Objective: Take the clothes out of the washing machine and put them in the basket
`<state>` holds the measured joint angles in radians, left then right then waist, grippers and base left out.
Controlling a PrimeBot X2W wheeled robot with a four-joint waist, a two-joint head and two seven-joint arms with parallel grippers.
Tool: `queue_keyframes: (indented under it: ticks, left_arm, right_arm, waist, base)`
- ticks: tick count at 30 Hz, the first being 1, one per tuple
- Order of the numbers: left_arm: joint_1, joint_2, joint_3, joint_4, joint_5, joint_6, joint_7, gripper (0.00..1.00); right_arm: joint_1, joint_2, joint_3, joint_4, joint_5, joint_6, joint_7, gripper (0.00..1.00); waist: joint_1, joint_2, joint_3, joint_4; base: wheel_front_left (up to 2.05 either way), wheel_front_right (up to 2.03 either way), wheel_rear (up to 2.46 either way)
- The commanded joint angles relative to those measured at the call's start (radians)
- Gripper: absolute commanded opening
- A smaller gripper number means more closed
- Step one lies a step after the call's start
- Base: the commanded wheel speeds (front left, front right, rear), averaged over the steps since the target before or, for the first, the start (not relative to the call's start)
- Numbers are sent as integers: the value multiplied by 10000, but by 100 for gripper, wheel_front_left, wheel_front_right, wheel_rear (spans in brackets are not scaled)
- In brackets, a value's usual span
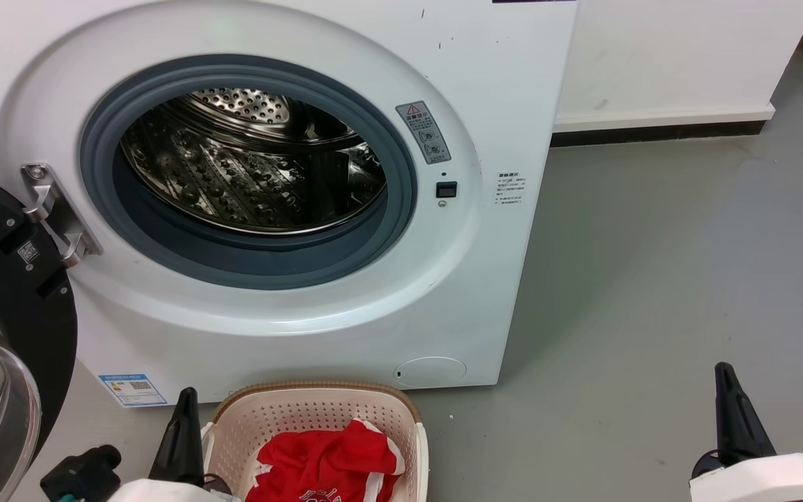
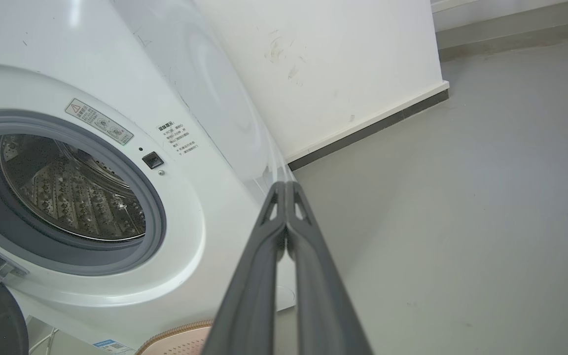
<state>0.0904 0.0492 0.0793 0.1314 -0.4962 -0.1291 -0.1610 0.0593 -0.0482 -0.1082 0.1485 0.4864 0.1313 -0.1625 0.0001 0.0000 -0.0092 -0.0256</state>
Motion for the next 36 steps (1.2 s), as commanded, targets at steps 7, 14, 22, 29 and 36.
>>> queue_keyframes:
  ticks: [7,14,22,29,36]
  left_arm:
    - [-538,42,79,28,-1453,-7,323,0]
    - [-732,47,105,158,-2648,-9,615,0]
    - [-907,50,129,284,-3743,-11,887,0]
    - [-1039,51,150,384,-4633,-12,1107,0]
    - [-1159,51,172,479,-5467,-13,1319,0]
  right_arm:
    - [-458,-19,-13,31,1485,-2,347,0]
    - [-617,-20,-18,143,2685,-3,646,0]
    - [-782,-22,-23,247,3782,-3,921,0]
    - [-901,-23,-27,327,4676,-4,1138,0]
    - [-986,-23,-31,410,5512,-4,1353,0]
  waist:
    - [-1,0,9,20]
    - [-1,0,19,40]
    - [-1,0,28,59]
    - [-1,0,36,77]
    - [-1,0,45,94]
  base:
    - [0,0,0]
    - [0,0,0]
    - [0,0,0]
    - [0,0,0]
    - [0,0,0]
